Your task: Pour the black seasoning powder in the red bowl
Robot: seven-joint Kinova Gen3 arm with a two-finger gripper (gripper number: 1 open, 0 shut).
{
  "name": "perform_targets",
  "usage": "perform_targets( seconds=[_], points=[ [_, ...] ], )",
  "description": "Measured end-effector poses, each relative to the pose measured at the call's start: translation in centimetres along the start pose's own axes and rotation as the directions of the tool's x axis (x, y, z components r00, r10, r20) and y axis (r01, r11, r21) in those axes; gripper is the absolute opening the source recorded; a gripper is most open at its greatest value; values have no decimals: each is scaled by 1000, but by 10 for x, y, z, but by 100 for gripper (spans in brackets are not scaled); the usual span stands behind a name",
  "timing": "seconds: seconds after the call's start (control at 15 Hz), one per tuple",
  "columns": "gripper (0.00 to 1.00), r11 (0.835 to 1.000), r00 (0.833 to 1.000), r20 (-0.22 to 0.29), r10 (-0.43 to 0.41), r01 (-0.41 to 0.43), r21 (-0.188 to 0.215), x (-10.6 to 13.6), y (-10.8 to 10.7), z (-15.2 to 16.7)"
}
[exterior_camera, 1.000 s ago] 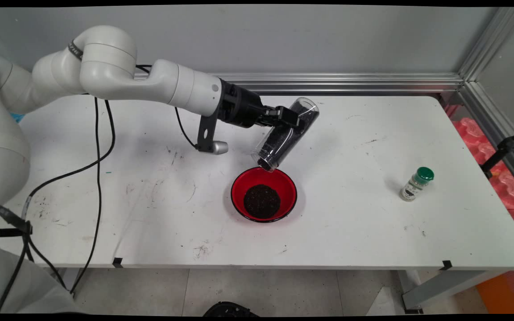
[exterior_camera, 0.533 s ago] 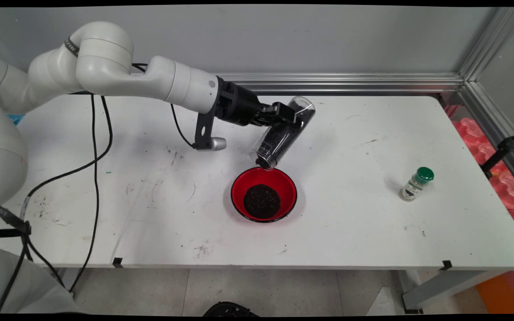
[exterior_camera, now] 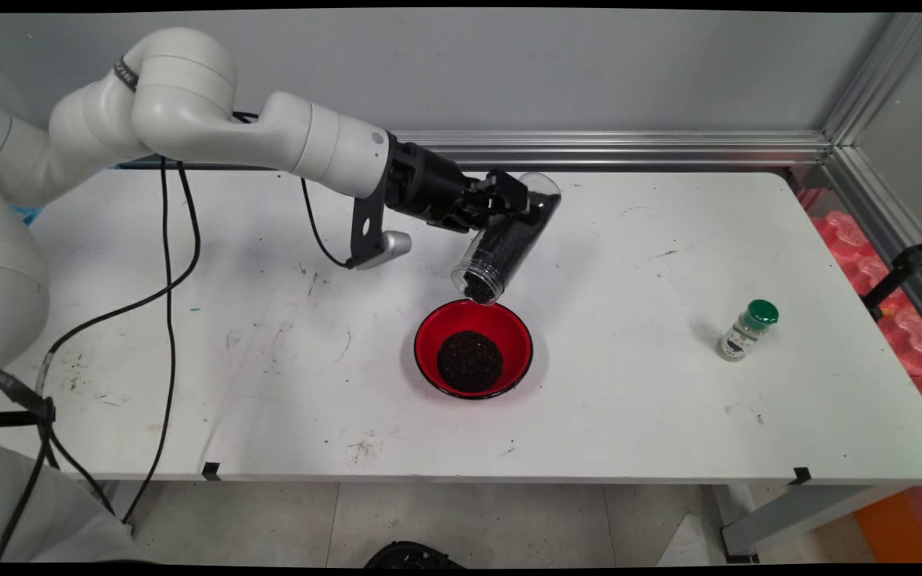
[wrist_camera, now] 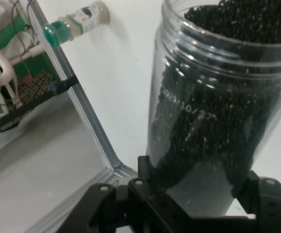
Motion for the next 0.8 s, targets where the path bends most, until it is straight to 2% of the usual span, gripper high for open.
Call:
perform_targets(
  seconds=[0.2,0.33,0.8],
  points=[
    [0,996,995,-12,-94,94,2,-2,-1,-1],
    [0,987,986,-21,-163,163,3,-4,-1,-2],
    [0,936,935,-39,-352,353,9,-11,-5,-1]
  ],
)
